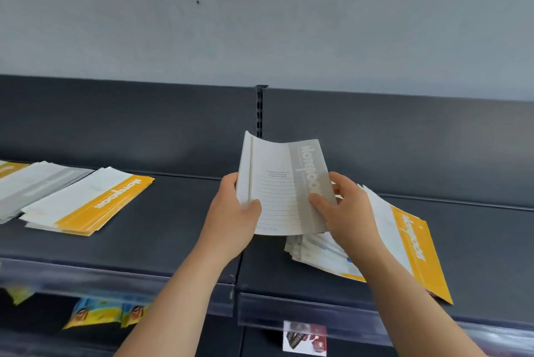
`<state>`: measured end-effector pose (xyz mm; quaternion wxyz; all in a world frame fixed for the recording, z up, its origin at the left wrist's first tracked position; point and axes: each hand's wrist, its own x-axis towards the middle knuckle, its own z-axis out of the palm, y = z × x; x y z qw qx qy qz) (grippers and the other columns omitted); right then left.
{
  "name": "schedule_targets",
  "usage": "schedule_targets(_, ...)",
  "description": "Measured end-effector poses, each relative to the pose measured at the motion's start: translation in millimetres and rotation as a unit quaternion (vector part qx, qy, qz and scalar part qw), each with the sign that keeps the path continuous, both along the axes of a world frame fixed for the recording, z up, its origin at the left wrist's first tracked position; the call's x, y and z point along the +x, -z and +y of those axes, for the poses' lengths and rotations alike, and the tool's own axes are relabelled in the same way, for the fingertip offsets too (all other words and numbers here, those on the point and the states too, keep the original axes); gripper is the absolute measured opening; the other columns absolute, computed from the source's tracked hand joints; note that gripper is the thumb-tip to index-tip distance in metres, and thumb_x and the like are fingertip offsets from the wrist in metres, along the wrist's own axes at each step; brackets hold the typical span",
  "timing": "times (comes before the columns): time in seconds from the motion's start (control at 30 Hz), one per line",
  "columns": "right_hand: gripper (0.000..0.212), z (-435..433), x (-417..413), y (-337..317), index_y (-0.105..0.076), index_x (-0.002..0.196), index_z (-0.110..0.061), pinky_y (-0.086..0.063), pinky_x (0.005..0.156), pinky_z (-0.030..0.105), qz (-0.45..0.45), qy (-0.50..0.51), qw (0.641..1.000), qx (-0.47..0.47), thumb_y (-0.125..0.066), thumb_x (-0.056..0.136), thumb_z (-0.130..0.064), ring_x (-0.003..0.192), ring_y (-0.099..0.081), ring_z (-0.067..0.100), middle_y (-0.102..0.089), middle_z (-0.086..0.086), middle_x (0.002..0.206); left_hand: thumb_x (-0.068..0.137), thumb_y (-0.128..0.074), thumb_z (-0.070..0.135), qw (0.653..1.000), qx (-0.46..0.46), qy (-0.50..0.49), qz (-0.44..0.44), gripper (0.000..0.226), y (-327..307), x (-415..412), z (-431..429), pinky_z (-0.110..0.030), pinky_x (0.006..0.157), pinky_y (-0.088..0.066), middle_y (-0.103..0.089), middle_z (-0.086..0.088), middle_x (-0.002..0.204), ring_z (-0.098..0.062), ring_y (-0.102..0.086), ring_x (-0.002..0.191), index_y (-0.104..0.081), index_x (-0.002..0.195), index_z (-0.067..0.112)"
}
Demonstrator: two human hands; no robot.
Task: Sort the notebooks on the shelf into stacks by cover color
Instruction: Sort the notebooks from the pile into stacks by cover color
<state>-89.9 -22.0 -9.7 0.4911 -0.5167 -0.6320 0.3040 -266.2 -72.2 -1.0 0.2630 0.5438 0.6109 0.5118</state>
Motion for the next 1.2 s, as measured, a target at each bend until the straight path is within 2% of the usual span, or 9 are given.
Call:
schedule_targets(0.17, 0.019, -9.6, -89.5, -3.7, -0.058, 0.100, -0.028, -0.047, 0.059, 0.016, -0.017, -0.040, 0.999, 0.012, -0.061, 0.086, -0.017, 0.081, -0.063, 0.005, -0.064, -0.015, 0.089, 0.095, -0.045, 0.012, 0.998, 0.003, -0.025, 0.059, 0.038, 3.1, -88.9, -17.5, -0.008, 0.065, -0.038, -0.056, 0.018, 0.117, 0.001, -0.053, 0.100, -0.045, 0.128, 0.031)
schedule_targets(0.27, 0.016, -18.7, -144.6, -2.7, -0.061, 0.097, -0.028, -0.054, 0.062, 0.024, -0.011, -0.064, 0.998, 0.003, -0.059, 0.085, -0.018, 0.080, -0.064, 0.007, -0.068, -0.012, 0.087, 0.098, -0.045, 0.016, 0.996, 0.004, -0.054, 0.069, 0.041, 4.7, -143.3, -30.2, -0.006, 0.062, -0.038, -0.053, 0.015, 0.124, -0.004, -0.050, 0.106, -0.036, 0.136, 0.027)
schedule_targets(0.4, 0.012, -30.7, -213.1, 1.3, -0.063, 0.091, -0.025, -0.050, 0.056, 0.026, -0.004, -0.084, 0.996, -0.010, -0.058, 0.084, -0.016, 0.076, -0.065, 0.013, -0.069, -0.009, 0.083, 0.099, -0.045, 0.018, 0.994, -0.001, -0.086, 0.073, 0.043, 6.5, -210.6, -48.8, -0.004, 0.057, -0.043, -0.051, 0.009, 0.125, -0.007, -0.050, 0.103, -0.030, 0.139, 0.023)
schedule_targets(0.57, 0.017, -39.3, -281.0, 9.0, -0.062, 0.098, -0.024, -0.048, 0.058, 0.017, -0.010, -0.103, 0.994, -0.020, -0.059, 0.085, -0.014, 0.079, -0.064, 0.005, -0.068, -0.014, 0.088, 0.098, -0.047, 0.022, 0.992, -0.021, -0.092, 0.086, 0.040, 13.0, -281.0, -64.8, -0.005, 0.057, -0.043, -0.055, 0.008, 0.122, -0.006, -0.053, 0.099, -0.036, 0.136, 0.021)
schedule_targets(0.73, 0.021, -35.8, -338.7, 13.9, -0.062, 0.105, -0.025, -0.054, 0.061, 0.022, -0.018, -0.129, 0.991, -0.035, -0.060, 0.086, -0.016, 0.082, -0.064, 0.006, -0.067, -0.014, 0.093, 0.096, -0.052, 0.023, 0.990, -0.030, -0.117, 0.078, 0.040, 19.3, -337.0, -70.7, -0.007, 0.063, -0.041, -0.055, 0.010, 0.122, -0.003, -0.053, 0.099, -0.040, 0.134, 0.025)
schedule_targets(0.83, 0.026, -28.0, -370.2, 14.3, -0.062, 0.107, -0.027, -0.047, 0.057, 0.016, -0.011, -0.155, 0.987, -0.036, -0.058, 0.085, -0.013, 0.081, -0.064, 0.004, -0.068, -0.015, 0.090, 0.095, -0.054, 0.023, 0.987, -0.031, -0.141, 0.076, 0.041, 20.7, -366.9, -68.2, -0.012, 0.070, -0.045, -0.055, 0.009, 0.124, -0.009, -0.054, 0.109, -0.042, 0.134, 0.025)
schedule_targets(0.93, 0.029, -17.7, -401.4, 13.6, -0.061, 0.110, -0.028, -0.045, 0.059, 0.017, -0.009, -0.181, 0.983, -0.039, -0.058, 0.085, -0.014, 0.081, -0.064, 0.007, -0.068, -0.012, 0.094, 0.095, -0.054, 0.023, 0.982, -0.029, -0.170, 0.079, 0.040, 20.7, -394.4, -64.6, -0.014, 0.071, -0.046, -0.056, 0.009, 0.123, -0.009, -0.054, 0.110, -0.043, 0.133, 0.026)
schedule_targets(1.07, 0.029, -4.9, -443.2, 14.0, -0.056, 0.101, -0.039, -0.053, 0.065, 0.021, -0.002, -0.221, 0.975, -0.034, -0.057, 0.087, -0.013, 0.082, -0.064, 0.004, -0.067, -0.017, 0.091, 0.095, -0.054, 0.023, 0.974, -0.022, -0.209, 0.084, 0.042, 21.9, -429.5, -59.8, -0.016, 0.075, -0.044, -0.053, 0.012, 0.120, -0.008, -0.052, 0.110, -0.039, 0.135, 0.025)
schedule_targets(1.2, 0.028, 6.0, -484.9, 20.3, -0.055, 0.113, -0.030, -0.052, 0.064, 0.020, -0.017, -0.238, 0.970, -0.038, -0.058, 0.089, -0.016, 0.086, -0.063, 0.005, -0.065, -0.011, 0.098, 0.095, -0.055, 0.024, 0.969, -0.022, -0.233, 0.080, 0.045, 30.0, -465.5, -57.5, -0.022, 0.081, -0.046, -0.055, 0.010, 0.125, -0.010, -0.054, 0.111, -0.040, 0.137, 0.027)
